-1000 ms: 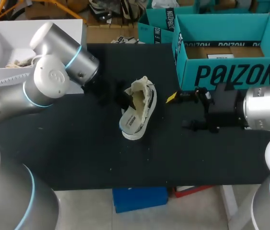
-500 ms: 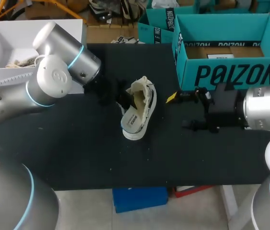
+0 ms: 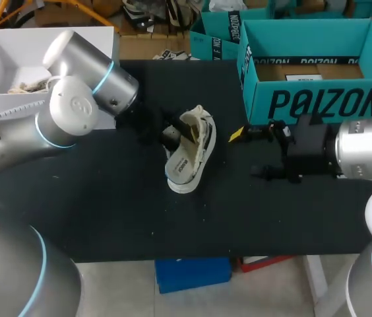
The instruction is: Take the shoe out of the shoebox, open the shoe tongue, remove and reinsert the insole, then place the shoe into the shoebox
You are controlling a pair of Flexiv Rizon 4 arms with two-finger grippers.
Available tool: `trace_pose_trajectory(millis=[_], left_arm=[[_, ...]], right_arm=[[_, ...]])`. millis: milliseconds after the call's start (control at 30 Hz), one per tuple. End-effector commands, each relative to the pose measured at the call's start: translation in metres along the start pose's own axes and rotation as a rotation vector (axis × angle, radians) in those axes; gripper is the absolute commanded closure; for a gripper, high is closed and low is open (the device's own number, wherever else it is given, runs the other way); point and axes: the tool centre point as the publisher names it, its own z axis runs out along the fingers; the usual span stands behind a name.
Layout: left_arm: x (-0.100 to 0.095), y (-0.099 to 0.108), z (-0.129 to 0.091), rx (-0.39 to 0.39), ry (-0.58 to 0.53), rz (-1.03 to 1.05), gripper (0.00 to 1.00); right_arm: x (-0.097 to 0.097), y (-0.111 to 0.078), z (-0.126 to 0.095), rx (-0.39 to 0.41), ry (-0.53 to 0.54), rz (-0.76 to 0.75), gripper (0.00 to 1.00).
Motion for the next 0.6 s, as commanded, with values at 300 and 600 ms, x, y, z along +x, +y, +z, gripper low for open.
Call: trace_pose_trajectory(millis=[300, 600], left_arm=[[0.006, -0.045, -0.016, 0.049, -0.011, 0.034, 0.65], [0.009, -0.066, -0.022, 0.088, -0.016, 0.050, 1.00]], right_arm=[[0.001, 0.000, 0.001, -0.001, -0.002, 0.000, 0.00], [0.001, 0.000, 0.001, -0.001, -0.002, 0.000, 0.00]])
